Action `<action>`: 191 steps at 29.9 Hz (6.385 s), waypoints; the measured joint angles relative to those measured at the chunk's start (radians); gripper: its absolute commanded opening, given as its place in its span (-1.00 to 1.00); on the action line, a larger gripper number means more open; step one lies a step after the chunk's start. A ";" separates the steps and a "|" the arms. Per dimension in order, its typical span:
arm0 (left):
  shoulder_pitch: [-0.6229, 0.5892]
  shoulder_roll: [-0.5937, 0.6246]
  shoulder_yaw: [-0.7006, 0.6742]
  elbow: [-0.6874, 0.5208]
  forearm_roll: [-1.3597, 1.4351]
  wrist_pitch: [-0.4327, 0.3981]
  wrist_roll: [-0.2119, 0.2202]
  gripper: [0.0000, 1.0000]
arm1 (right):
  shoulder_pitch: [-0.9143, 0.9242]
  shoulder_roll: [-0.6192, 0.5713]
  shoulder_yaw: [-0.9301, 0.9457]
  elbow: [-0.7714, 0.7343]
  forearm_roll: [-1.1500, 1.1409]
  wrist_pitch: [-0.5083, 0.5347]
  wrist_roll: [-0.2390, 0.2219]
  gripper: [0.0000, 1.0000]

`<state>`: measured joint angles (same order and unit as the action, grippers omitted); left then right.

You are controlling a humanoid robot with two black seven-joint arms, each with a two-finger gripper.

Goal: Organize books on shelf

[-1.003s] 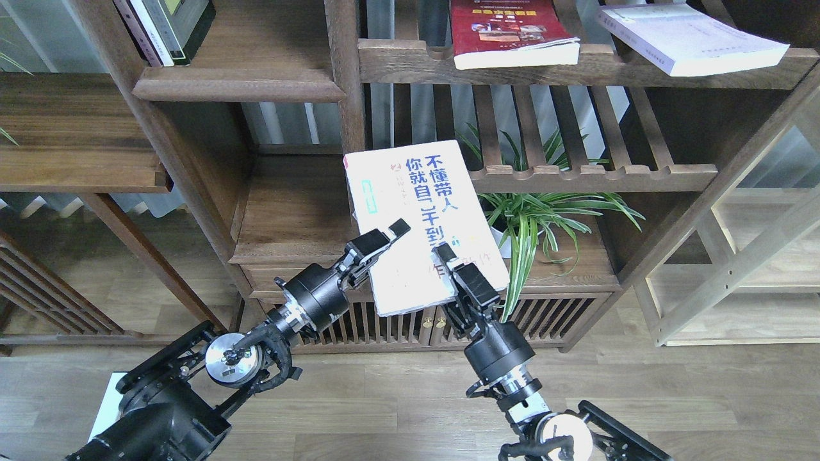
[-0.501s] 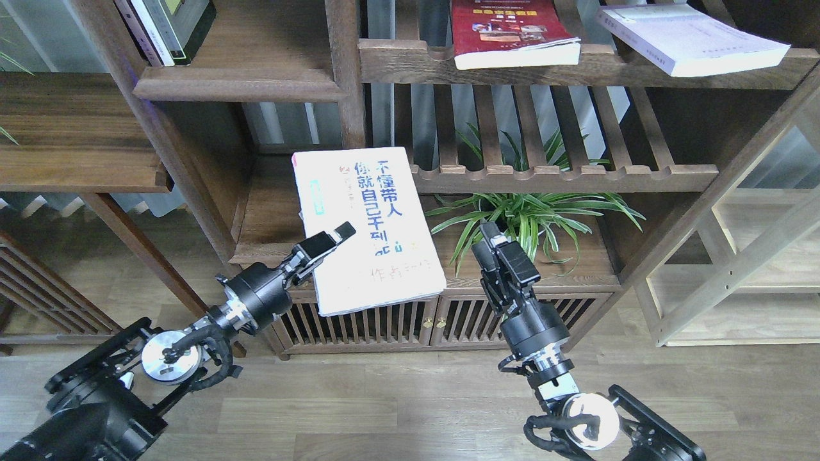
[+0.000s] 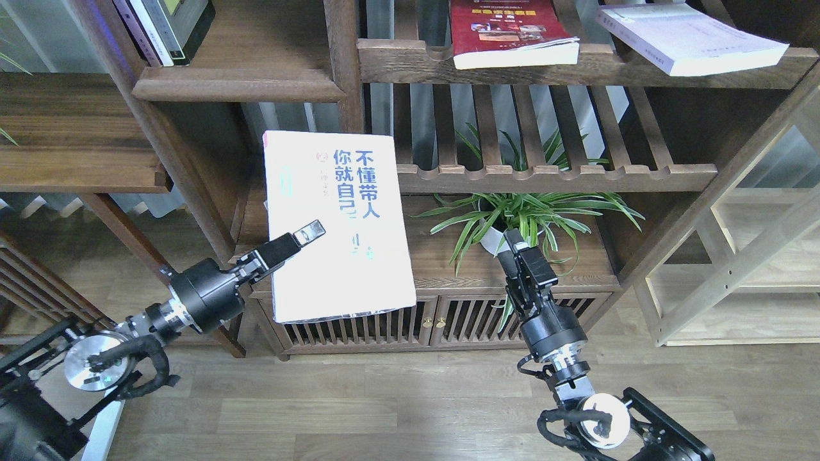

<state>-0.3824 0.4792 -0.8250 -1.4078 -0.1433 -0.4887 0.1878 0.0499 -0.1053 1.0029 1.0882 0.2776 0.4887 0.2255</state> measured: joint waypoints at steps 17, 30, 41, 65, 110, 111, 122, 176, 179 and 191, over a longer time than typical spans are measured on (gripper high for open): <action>0.028 0.243 -0.349 -0.189 0.030 0.000 0.177 -1.00 | 0.044 0.001 0.006 -0.096 -0.002 0.000 -0.001 0.43; 0.034 0.310 -0.584 -0.138 0.030 0.000 0.199 -1.00 | 0.045 0.004 0.003 -0.108 -0.001 0.000 -0.001 0.43; -0.034 0.315 -0.638 -0.086 0.034 0.000 0.247 -1.00 | 0.048 0.002 -0.001 -0.110 -0.001 0.000 -0.001 0.43; -0.365 0.209 -0.493 0.170 0.132 0.000 0.301 -1.00 | 0.068 0.001 -0.005 -0.116 -0.003 0.000 -0.001 0.43; -0.581 0.053 -0.506 0.359 0.420 0.000 0.301 -1.00 | 0.132 0.021 -0.015 -0.111 -0.008 0.000 -0.003 0.43; -0.586 0.051 -0.502 0.365 0.420 0.000 0.301 -1.00 | 0.139 0.021 -0.015 -0.111 -0.009 0.000 -0.003 0.43; -0.700 -0.017 -0.417 0.437 0.423 0.000 0.300 -1.00 | 0.141 0.023 -0.015 -0.113 -0.008 0.000 -0.002 0.44; -1.017 -0.203 -0.100 0.884 0.522 0.198 0.144 -1.00 | 0.151 0.071 -0.001 -0.114 0.000 0.000 0.008 0.48; -1.018 -0.202 -0.100 0.885 0.560 0.197 0.137 -1.00 | 0.144 0.072 0.000 -0.114 0.000 0.000 0.008 0.48; -1.015 -0.213 -0.101 0.876 0.549 0.187 0.146 -1.00 | 0.136 0.035 0.006 -0.113 0.000 0.000 0.008 0.48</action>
<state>-1.3973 0.2664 -0.9260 -0.5319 0.4061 -0.3017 0.3337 0.1856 -0.0701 1.0090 0.9754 0.2777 0.4887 0.2331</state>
